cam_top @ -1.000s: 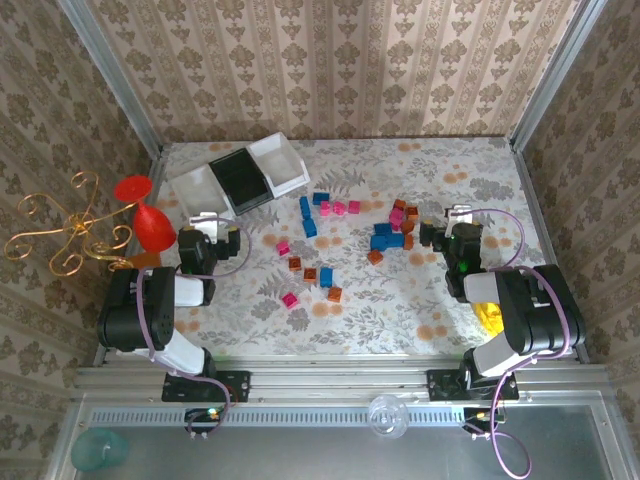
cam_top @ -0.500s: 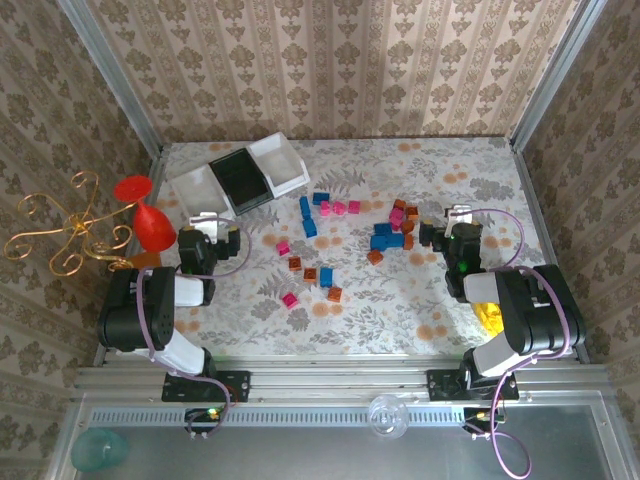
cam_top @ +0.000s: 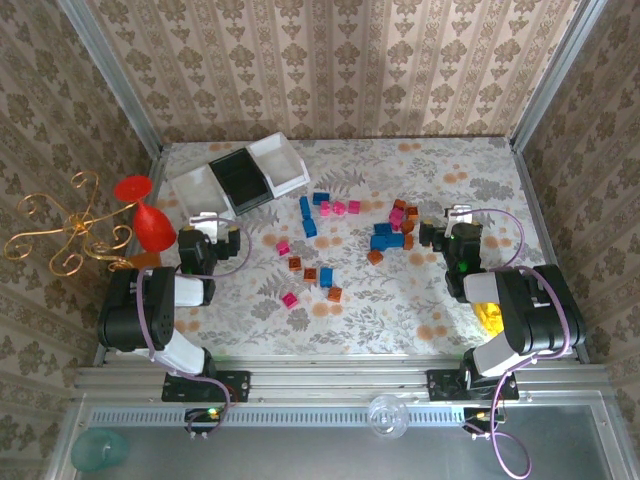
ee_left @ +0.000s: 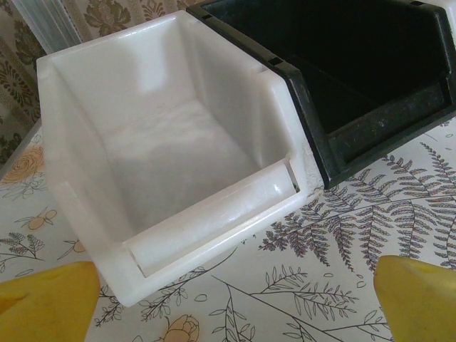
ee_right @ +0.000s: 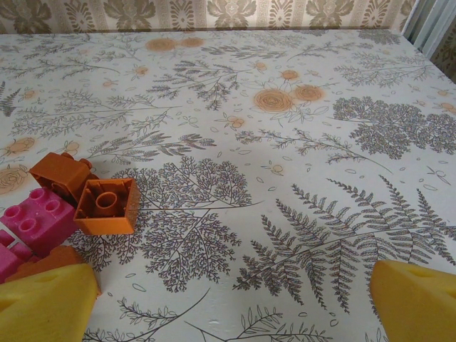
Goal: Sort the legos into containers by color
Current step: Move the container to the top-center of the table.
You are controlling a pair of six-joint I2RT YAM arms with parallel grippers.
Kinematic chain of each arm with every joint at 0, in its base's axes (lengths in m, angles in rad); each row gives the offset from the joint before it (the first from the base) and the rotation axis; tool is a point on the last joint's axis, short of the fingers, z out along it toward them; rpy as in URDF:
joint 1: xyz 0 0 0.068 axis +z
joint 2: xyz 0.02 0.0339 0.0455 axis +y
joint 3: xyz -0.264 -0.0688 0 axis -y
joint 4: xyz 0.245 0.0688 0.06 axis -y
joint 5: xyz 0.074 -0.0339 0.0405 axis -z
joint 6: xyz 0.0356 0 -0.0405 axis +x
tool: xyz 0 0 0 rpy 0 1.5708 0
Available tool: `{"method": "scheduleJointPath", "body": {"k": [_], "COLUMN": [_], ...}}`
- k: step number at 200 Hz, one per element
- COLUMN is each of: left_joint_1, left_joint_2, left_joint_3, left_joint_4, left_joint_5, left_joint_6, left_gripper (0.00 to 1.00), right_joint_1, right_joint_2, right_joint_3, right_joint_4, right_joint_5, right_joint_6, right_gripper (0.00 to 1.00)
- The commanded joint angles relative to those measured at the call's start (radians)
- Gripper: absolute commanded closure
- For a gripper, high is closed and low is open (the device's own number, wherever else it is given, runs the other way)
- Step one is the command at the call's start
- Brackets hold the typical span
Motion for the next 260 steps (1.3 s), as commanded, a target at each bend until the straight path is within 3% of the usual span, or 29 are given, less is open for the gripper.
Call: {"method": "scheduleJointPath", "body": {"k": [1, 106, 134, 159, 175, 188, 211, 236, 260], "left_joint_1": [0.006, 0.025, 0.024, 0.010, 0.007, 0.007, -0.013, -0.045, -0.074], "left_joint_2": [0.000, 0.000, -0.058, -0.263, -0.361, -0.388, -0.337, -0.205, -0.082], "left_joint_3": [0.018, 0.027, -0.016, 0.025, 0.087, 0.145, 0.272, 0.433, 0.529], "left_joint_4": [0.015, 0.001, 0.037, -0.196, -0.357, -0.454, -0.605, -0.763, -0.820], "left_joint_5": [0.009, 0.008, -0.017, 0.003, -0.004, 0.057, 0.103, 0.059, -0.007], "left_joint_6": [0.027, 0.001, -0.008, 0.008, -0.131, -0.208, -0.292, -0.316, -0.332], "left_gripper": [0.00, 0.00, 0.00, 0.00, 0.00, 0.01, 0.09, 0.12, 0.15], "right_joint_1": [0.005, -0.021, -0.007, 0.009, 0.004, 0.005, 0.061, 0.208, 0.275], "right_joint_2": [-0.004, -0.005, -0.047, -0.265, -0.415, -0.506, -0.541, -0.488, -0.430], "right_joint_3": [-0.002, 0.013, 0.010, 0.044, 0.052, 0.070, 0.122, 0.181, 0.165], "right_joint_4": [0.039, 0.008, -0.013, -0.236, -0.341, -0.424, -0.509, -0.587, -0.560], "right_joint_5": [0.009, -0.045, 0.015, 0.091, 0.105, 0.052, -0.063, -0.058, -0.042], "right_joint_6": [0.002, 0.013, 0.019, 0.037, 0.214, 0.343, 0.441, 0.370, 0.344], "right_gripper": [0.00, 0.00, 0.00, 0.00, 0.00, 0.01, 0.06, 0.06, 0.06]}}
